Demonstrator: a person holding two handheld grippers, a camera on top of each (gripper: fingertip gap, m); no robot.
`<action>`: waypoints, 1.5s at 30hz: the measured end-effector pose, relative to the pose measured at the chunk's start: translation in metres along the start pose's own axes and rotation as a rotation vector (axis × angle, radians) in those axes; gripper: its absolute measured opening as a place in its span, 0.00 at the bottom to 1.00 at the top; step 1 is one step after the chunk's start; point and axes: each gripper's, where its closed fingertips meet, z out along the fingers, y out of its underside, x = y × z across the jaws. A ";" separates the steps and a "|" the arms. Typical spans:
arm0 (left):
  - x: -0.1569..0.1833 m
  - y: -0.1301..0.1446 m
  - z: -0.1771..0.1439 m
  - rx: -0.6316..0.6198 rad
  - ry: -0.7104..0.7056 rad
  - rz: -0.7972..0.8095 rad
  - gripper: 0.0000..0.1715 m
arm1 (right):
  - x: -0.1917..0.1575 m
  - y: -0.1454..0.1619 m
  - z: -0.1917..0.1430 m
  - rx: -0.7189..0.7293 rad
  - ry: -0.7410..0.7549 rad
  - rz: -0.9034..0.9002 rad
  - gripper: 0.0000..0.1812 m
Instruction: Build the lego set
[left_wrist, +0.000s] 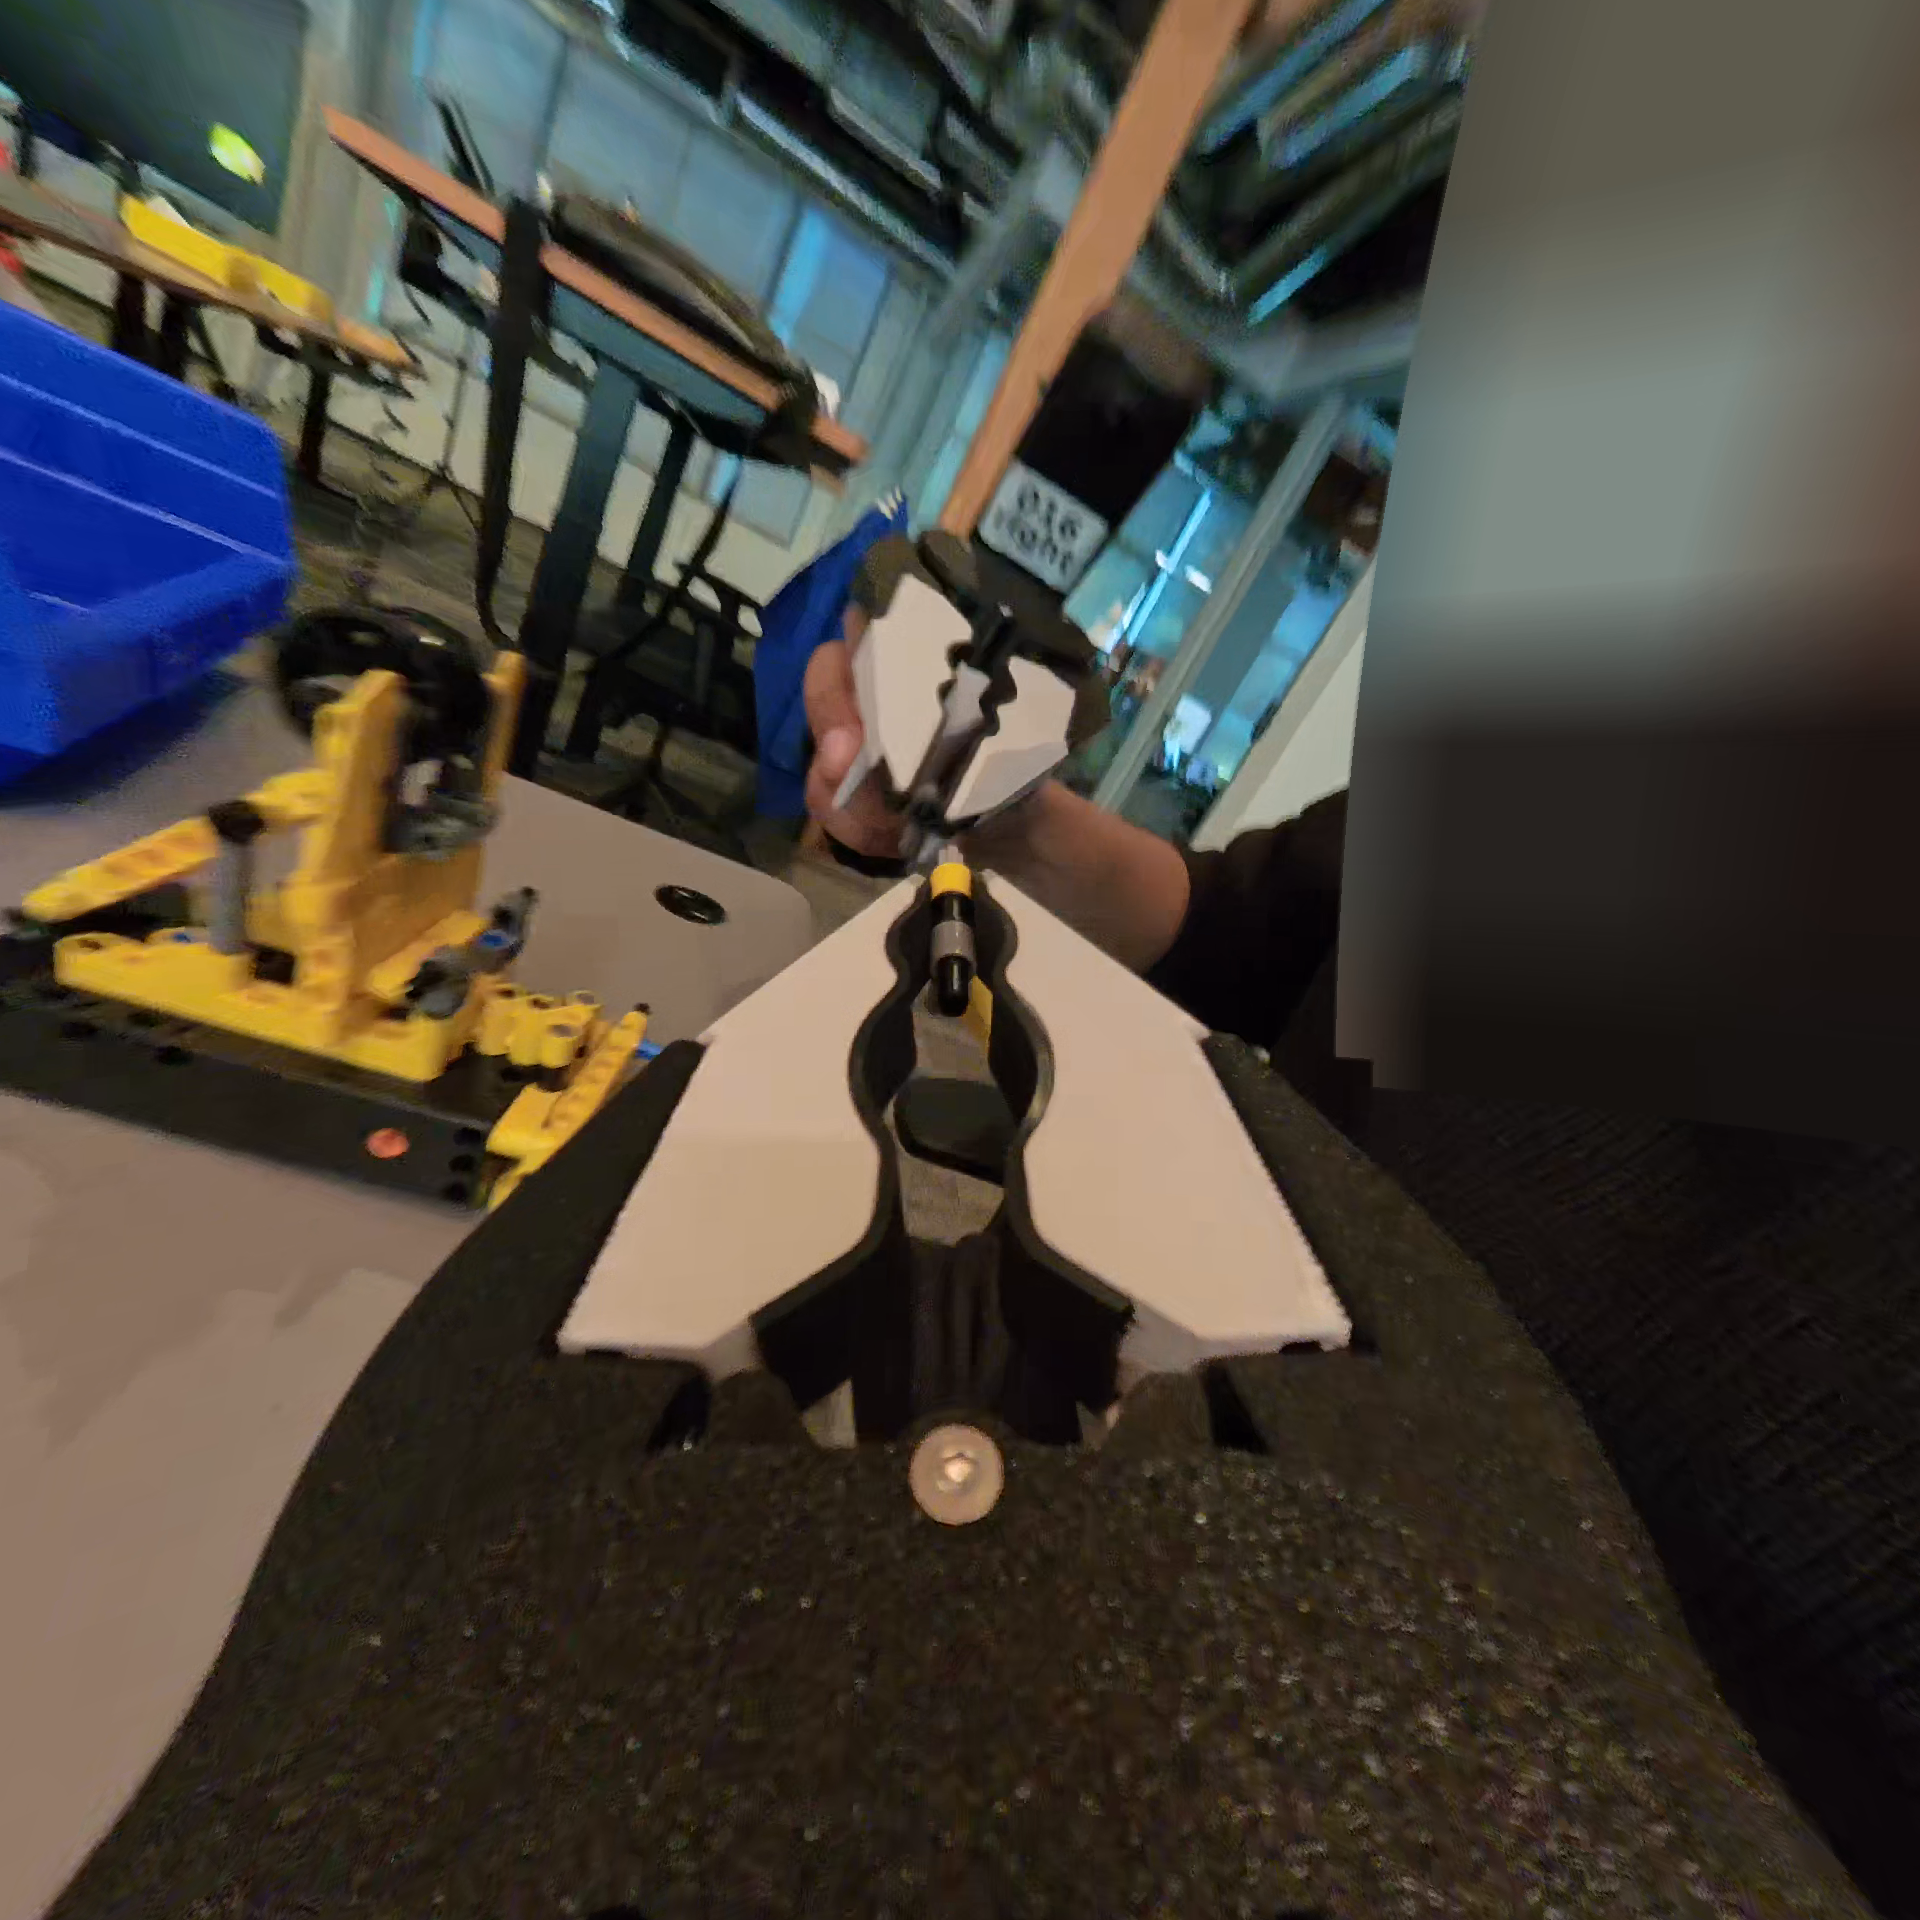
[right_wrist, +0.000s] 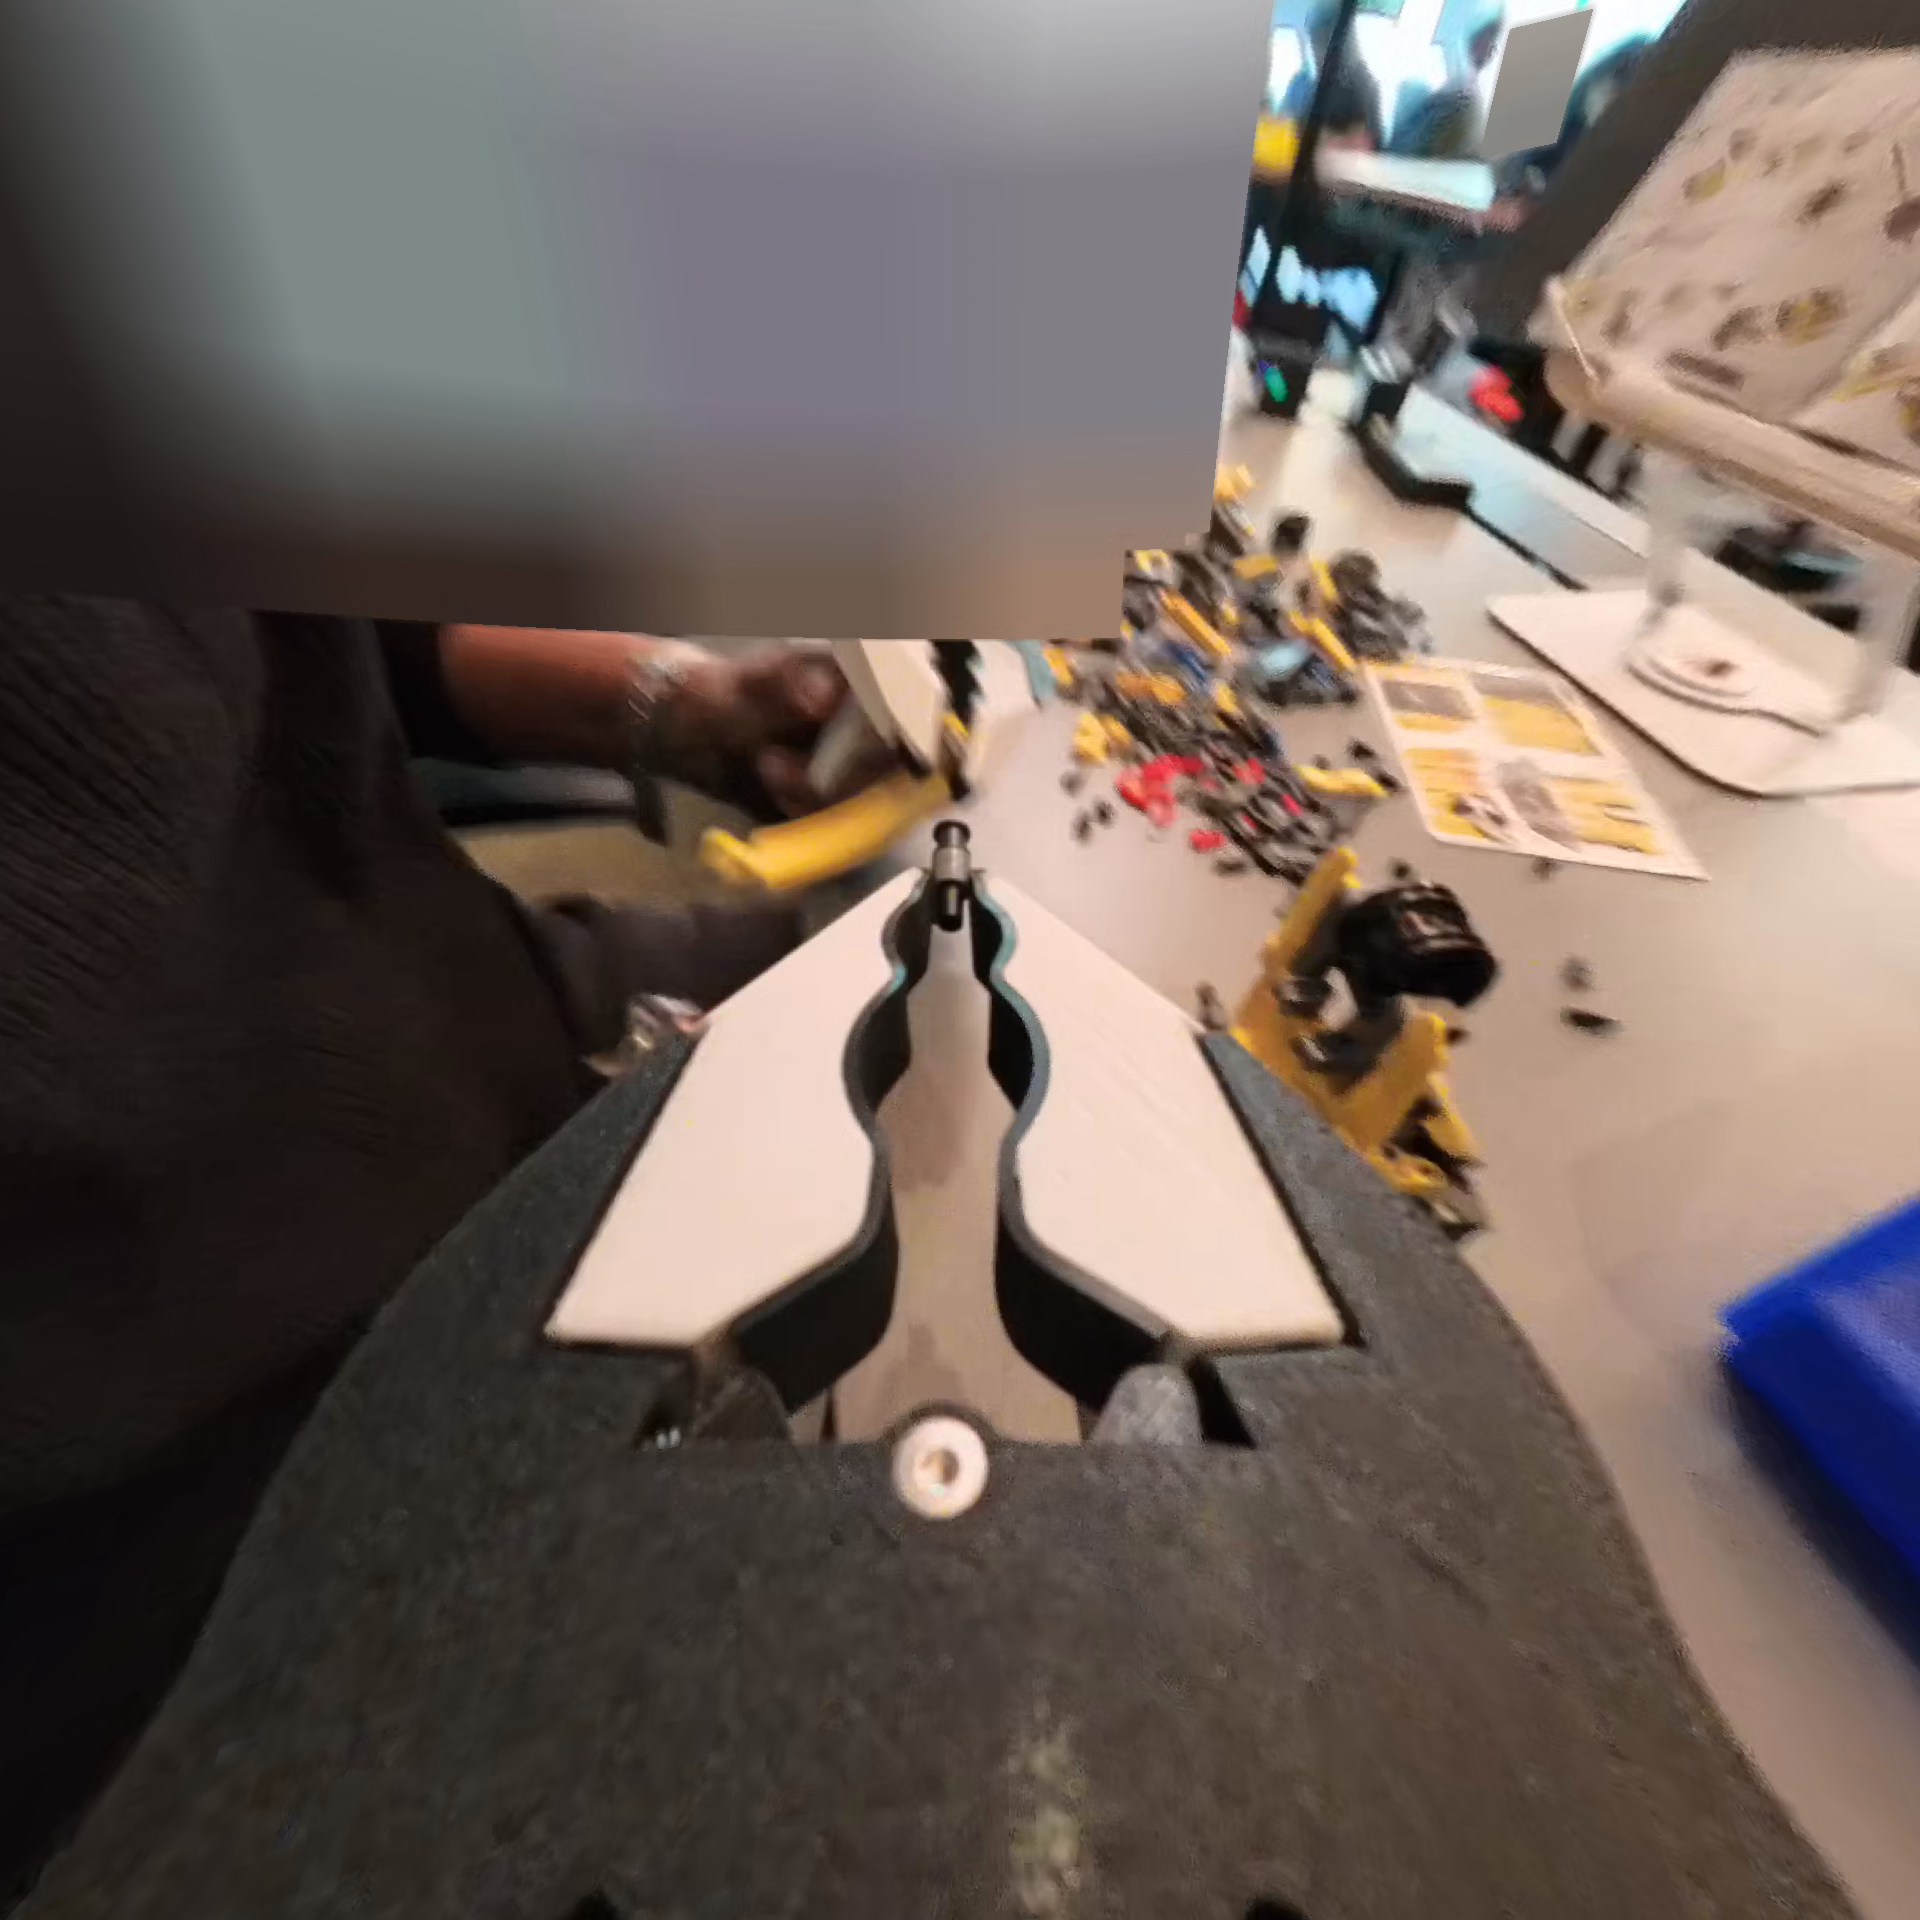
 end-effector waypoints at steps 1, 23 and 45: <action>-0.006 0.003 -0.005 -0.020 -0.039 0.025 0.02 | -0.004 -0.006 -0.003 0.054 -0.036 0.039 0.03; -0.010 0.018 0.005 -0.182 -0.142 0.192 0.03 | -0.010 0.009 0.006 -0.037 -0.005 0.100 0.04; -0.027 0.055 -0.057 -0.120 -0.576 -0.141 0.04 | 0.001 0.083 -0.036 -0.170 0.302 0.301 0.04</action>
